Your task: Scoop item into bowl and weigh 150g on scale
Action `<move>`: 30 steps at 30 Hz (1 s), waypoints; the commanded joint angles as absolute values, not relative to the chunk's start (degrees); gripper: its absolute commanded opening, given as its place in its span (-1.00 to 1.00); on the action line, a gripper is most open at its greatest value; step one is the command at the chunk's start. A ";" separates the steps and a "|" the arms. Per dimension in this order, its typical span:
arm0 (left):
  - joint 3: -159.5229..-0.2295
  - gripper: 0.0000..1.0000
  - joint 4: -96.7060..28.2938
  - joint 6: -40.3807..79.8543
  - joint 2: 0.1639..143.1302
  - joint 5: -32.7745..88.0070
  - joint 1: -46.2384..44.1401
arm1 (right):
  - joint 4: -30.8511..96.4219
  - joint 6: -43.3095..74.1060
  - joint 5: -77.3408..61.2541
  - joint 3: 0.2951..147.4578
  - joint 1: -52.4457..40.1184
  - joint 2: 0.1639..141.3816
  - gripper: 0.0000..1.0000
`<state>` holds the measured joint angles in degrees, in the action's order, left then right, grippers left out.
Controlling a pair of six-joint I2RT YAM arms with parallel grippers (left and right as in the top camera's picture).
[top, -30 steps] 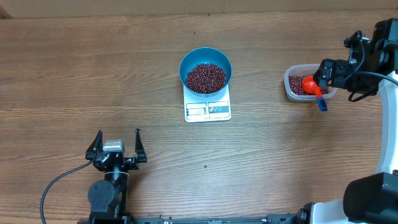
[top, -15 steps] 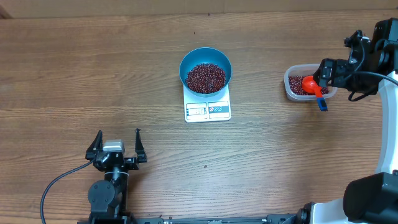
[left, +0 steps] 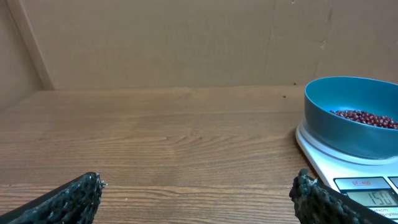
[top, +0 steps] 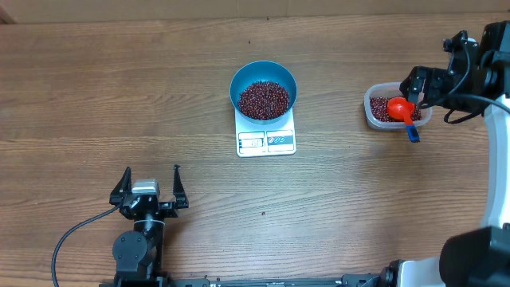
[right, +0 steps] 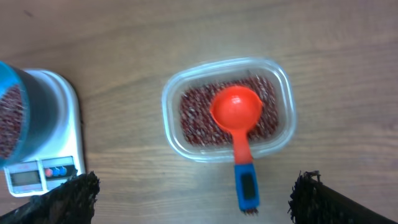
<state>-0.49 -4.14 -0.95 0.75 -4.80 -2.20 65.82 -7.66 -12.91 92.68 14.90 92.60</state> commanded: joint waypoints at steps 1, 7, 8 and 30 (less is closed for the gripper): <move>-0.27 0.99 -4.03 -0.21 0.25 -5.43 -1.89 | 62.35 -7.09 -18.13 89.97 14.70 86.08 1.00; -0.27 0.99 -4.03 -0.21 0.25 -5.43 -1.89 | 54.11 -6.85 -18.13 81.47 14.70 77.43 1.00; -0.27 0.99 -4.03 -0.21 0.25 -5.43 -1.89 | 52.16 -6.85 -18.15 79.37 14.70 75.72 1.00; -0.27 0.99 -4.03 -0.21 0.25 -5.43 -1.89 | 17.67 -5.82 -18.13 40.42 14.31 43.83 1.00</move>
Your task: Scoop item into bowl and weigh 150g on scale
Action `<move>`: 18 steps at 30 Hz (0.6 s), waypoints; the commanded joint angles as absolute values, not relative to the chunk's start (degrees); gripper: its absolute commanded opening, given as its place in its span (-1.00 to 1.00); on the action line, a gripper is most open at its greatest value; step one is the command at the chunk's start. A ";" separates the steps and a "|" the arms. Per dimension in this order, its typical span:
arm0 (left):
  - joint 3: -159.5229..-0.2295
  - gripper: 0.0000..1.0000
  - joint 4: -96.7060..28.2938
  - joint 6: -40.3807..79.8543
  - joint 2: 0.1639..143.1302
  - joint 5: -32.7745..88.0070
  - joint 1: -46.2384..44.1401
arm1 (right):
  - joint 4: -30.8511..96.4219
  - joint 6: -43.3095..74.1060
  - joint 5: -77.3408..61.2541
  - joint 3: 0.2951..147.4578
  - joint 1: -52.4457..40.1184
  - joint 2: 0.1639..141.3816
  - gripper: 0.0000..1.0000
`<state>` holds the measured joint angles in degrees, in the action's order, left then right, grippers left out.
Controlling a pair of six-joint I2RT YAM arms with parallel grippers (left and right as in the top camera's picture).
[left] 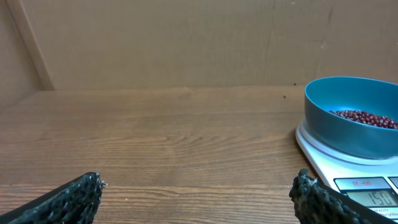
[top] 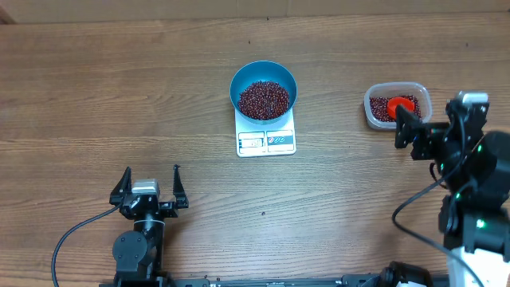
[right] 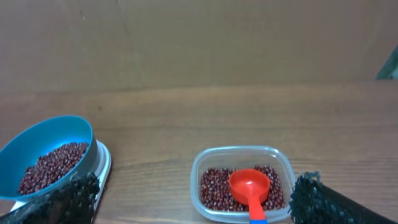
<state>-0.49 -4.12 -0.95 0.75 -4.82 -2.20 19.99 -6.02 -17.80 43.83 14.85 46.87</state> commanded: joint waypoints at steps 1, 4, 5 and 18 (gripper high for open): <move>-0.27 0.99 -4.03 -0.21 0.25 -5.43 -1.89 | 16.27 -5.82 -18.13 38.89 14.20 42.54 1.00; -0.27 0.99 -4.03 -0.21 0.25 -5.43 -1.89 | 9.96 -5.89 -18.06 33.52 13.54 38.81 1.00; -0.27 0.99 -4.03 -0.21 0.25 -5.43 -1.89 | 8.01 -6.04 -17.91 32.16 13.21 38.04 1.00; -0.27 0.99 -4.03 -0.21 0.25 -5.43 -1.89 | -18.22 -5.39 -17.67 13.06 9.32 31.14 1.00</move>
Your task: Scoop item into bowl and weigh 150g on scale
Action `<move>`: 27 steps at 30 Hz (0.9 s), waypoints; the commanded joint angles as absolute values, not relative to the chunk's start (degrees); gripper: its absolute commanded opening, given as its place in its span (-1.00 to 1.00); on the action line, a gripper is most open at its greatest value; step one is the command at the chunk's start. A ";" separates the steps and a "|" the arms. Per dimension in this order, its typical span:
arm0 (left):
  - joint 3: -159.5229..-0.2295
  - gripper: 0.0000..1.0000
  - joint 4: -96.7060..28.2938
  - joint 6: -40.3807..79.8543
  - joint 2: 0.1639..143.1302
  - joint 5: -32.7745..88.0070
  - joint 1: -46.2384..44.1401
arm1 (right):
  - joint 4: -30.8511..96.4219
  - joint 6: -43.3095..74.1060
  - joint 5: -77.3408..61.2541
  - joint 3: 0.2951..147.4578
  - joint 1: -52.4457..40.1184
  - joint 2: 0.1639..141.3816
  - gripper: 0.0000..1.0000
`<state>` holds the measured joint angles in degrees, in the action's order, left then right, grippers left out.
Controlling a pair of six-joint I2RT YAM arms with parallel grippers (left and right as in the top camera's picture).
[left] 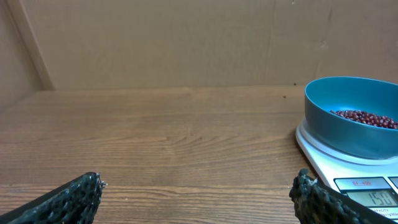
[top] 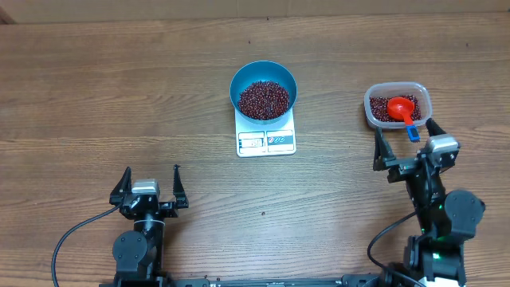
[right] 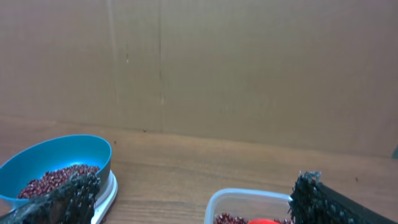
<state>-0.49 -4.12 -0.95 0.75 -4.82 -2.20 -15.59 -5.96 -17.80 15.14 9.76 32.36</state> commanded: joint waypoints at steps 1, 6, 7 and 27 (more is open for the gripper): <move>-0.27 0.99 -4.03 -0.21 0.25 -5.43 -1.89 | -19.11 -5.39 -17.65 12.40 9.32 30.83 1.00; -0.27 0.98 -4.03 -0.21 0.25 -5.43 -1.89 | -20.88 -5.37 -17.47 8.86 9.32 27.88 1.00; -0.27 0.99 -4.03 -0.21 0.25 -5.43 -1.89 | -21.21 -5.34 -17.50 8.05 9.32 27.38 1.00; -0.27 0.99 -4.03 -0.21 0.25 -5.43 -1.89 | -14.96 -3.25 -16.95 0.43 9.30 18.98 1.00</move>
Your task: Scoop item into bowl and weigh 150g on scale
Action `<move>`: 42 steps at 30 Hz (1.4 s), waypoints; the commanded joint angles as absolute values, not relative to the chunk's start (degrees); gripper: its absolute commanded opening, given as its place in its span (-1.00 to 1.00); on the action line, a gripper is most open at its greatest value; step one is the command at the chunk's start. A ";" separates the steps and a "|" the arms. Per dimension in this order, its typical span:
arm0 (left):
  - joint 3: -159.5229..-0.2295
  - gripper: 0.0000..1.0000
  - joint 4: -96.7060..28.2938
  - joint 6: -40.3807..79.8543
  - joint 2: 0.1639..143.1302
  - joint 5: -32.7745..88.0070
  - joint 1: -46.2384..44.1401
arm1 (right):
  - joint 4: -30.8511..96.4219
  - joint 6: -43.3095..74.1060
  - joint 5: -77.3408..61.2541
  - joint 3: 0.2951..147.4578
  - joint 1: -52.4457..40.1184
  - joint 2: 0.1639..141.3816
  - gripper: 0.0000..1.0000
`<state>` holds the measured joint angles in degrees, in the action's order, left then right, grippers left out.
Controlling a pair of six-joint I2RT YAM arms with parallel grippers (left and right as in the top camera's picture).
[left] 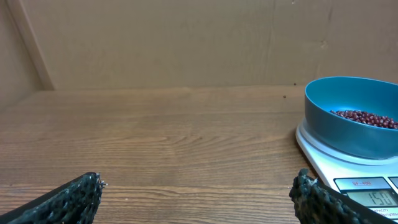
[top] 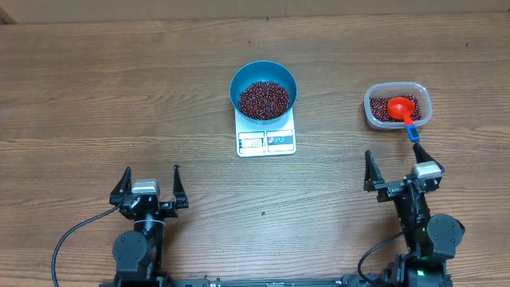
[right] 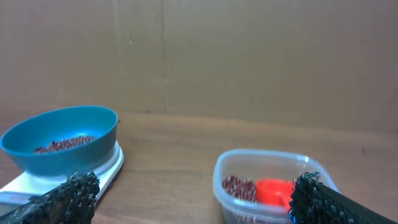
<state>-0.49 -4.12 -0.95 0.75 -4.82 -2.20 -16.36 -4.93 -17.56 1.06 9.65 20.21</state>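
Note:
A blue bowl point(top: 264, 90) of red beans stands on the white scale point(top: 266, 141) at the table's middle; the bowl point(left: 351, 115) and scale display point(left: 378, 198) also show in the left wrist view. A clear tub point(top: 398, 105) of beans at the right holds the red scoop point(top: 401, 107) with its blue handle over the rim; tub point(right: 273, 180) and scoop point(right: 273, 191) appear in the right wrist view. My left gripper point(top: 150, 185) is open near the front left. My right gripper point(top: 396, 170) is open near the front right, well short of the tub.
A brown cardboard wall point(left: 186, 43) rises behind the wooden table point(top: 119, 96). A black cable point(top: 68, 239) runs from the left arm's base at the front edge.
My right arm has drawn further back toward the front edge, away from the tub. The scoop, tub, bowl, scale and left arm have not moved.
My right gripper hung open directly over the tub with the scoop lying in it. Then it was pulled back just in front of the tub, then lower and nearer the front, and now it rests at the front right. The left arm stayed still throughout.

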 commanded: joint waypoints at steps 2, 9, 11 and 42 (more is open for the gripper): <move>-0.27 0.98 -4.03 -0.21 0.25 -5.43 -1.89 | -12.47 -3.01 -16.75 0.43 9.30 17.76 1.00; -0.27 0.99 -4.03 -0.21 0.25 -5.43 -1.89 | -6.81 -3.01 -16.12 0.43 9.26 14.81 1.00; -0.27 0.99 -4.03 -0.21 0.25 -5.43 -1.89 | -6.20 -2.98 -16.14 0.43 9.10 14.26 1.00; -0.27 0.99 -4.03 -0.21 0.25 -5.43 -1.89 | 3.81 0.25 -11.90 0.43 5.34 0.12 1.00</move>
<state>-0.49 -4.12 -0.95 0.75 -4.84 -2.20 3.97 -1.67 -12.62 1.06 5.85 0.84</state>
